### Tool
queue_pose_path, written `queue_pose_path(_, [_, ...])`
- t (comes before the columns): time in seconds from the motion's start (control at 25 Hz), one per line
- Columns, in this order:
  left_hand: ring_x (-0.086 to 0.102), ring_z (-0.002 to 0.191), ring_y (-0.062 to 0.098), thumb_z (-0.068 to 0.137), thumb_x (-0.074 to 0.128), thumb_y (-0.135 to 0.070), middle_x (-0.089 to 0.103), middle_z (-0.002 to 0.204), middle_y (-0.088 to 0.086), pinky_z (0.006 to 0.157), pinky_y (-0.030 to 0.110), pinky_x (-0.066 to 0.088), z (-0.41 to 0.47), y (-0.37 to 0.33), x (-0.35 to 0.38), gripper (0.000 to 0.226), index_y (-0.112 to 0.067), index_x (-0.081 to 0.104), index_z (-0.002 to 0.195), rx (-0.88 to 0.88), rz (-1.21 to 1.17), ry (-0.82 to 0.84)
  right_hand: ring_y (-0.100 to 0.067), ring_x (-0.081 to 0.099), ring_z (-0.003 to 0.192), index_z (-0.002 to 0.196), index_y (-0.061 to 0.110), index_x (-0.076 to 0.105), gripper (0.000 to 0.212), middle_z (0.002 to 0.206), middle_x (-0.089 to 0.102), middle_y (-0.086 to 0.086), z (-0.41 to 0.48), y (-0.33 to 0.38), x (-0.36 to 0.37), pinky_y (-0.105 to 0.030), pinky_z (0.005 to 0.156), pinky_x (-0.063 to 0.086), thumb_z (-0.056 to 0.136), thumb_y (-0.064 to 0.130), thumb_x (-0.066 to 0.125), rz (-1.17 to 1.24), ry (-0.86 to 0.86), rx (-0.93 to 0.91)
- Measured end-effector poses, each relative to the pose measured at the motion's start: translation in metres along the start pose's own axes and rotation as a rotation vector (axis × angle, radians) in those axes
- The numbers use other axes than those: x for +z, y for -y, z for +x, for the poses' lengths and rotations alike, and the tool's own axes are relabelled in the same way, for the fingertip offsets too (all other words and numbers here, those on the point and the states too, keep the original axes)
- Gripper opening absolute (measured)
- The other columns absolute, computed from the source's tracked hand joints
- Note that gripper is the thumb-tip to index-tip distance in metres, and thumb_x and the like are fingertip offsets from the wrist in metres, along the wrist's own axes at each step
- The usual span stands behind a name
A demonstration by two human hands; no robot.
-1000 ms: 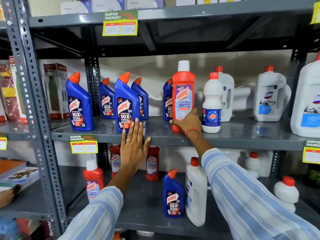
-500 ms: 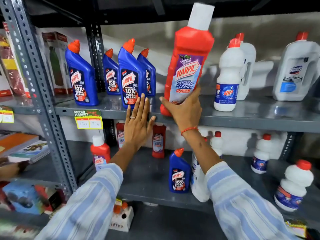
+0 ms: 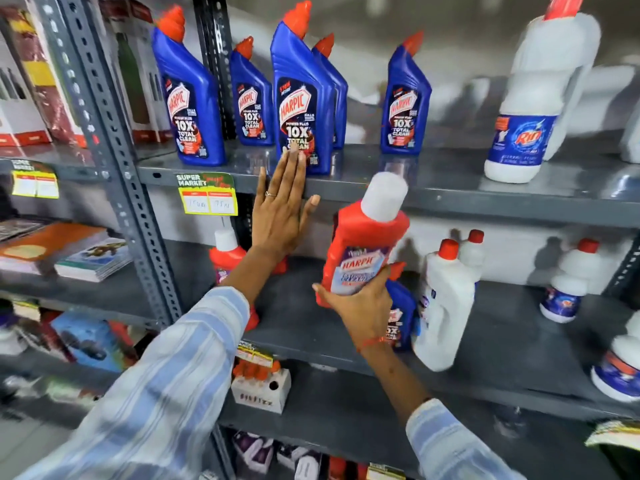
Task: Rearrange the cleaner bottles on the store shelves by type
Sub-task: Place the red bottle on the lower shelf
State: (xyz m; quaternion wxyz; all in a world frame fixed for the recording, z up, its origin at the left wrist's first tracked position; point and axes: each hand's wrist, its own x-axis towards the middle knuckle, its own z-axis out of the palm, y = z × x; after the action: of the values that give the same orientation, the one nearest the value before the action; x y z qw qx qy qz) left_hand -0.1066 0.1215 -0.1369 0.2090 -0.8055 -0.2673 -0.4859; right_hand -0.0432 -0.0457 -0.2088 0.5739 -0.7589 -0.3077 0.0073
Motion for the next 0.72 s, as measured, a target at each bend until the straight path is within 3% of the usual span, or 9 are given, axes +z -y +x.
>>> queue_pose_path(0.28, [0.016, 0.145, 0.017, 0.102, 0.019, -0.046, 0.024, 0.157, 0.005, 0.118, 0.043, 0.011, -0.003, 0.002, 0.002, 0.061, -0.010, 0.021, 0.151, 0.022, -0.031, -0.027, -0.040, 0.062, 0.100, 0.113, 0.002, 0.035, 0.086, 0.109, 0.062, -0.021, -0.004, -0.060, 0.070, -0.044, 0.083, 0.051, 0.053, 0.031, 0.089, -0.003, 0.106, 0.210])
queue_pose_path(0.72, [0.018, 0.145, 0.019, 0.101, 0.026, -0.045, 0.025, 0.157, 0.006, 0.118, 0.042, 0.010, -0.005, 0.000, 0.005, 0.061, -0.009, 0.022, 0.150, 0.007, -0.051, -0.050, -0.037, 0.061, 0.102, 0.128, -0.001, 0.028, 0.100, 0.113, 0.060, -0.020, -0.006, -0.100, 0.111, -0.046, 0.087, 0.052, 0.056, 0.035, 0.087, -0.045, 0.131, 0.288])
